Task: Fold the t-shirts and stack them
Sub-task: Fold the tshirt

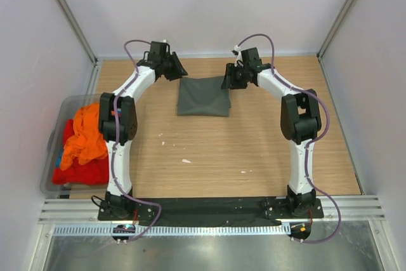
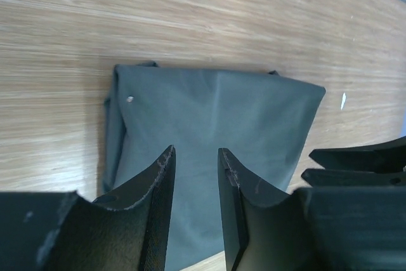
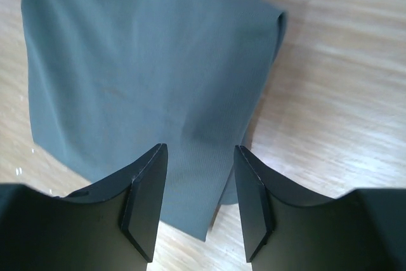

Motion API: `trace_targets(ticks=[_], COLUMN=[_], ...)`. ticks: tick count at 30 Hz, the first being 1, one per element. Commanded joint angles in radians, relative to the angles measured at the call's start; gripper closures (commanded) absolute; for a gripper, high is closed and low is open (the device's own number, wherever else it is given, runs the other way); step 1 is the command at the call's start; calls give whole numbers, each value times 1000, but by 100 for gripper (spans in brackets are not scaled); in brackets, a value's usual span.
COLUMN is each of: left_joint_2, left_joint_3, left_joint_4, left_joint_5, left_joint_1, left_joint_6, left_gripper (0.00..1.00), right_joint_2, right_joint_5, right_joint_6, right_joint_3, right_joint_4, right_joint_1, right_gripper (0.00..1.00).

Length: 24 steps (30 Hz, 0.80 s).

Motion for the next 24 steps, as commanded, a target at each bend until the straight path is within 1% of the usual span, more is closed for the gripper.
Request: trace_targets(ticks=[1, 4, 6, 11, 14, 18, 24], left_joint_2=[54, 118, 155, 246, 264, 272, 261], left_joint_3=[28, 84, 120, 206, 216, 215, 183], left_joint_4=[43, 29, 23, 20, 21, 29, 56], left_joint_5=[23, -2, -2, 13, 22, 33, 47], left_joint_1=[-3, 0, 8, 29, 40, 40, 42], left_joint_6=[37, 48, 45, 22, 14, 17, 9], left_gripper=[66, 66, 66, 66, 66, 66, 66], right_joint_2=[-30, -26, -22, 10, 20, 8, -9], right_joint_5=[-110, -168, -187, -196, -216, -216, -219], right_joint_6=[-75, -90, -105, -116, -104, -83, -50], right_joint_3=[-15, -50, -76, -98, -115, -187, -248], right_joint_4=[-22, -4, 18, 48, 80, 143, 211], right_joint_1=[-5, -6, -6, -8, -9, -9, -9], right_gripper=[48, 47, 42, 42, 42, 41, 42])
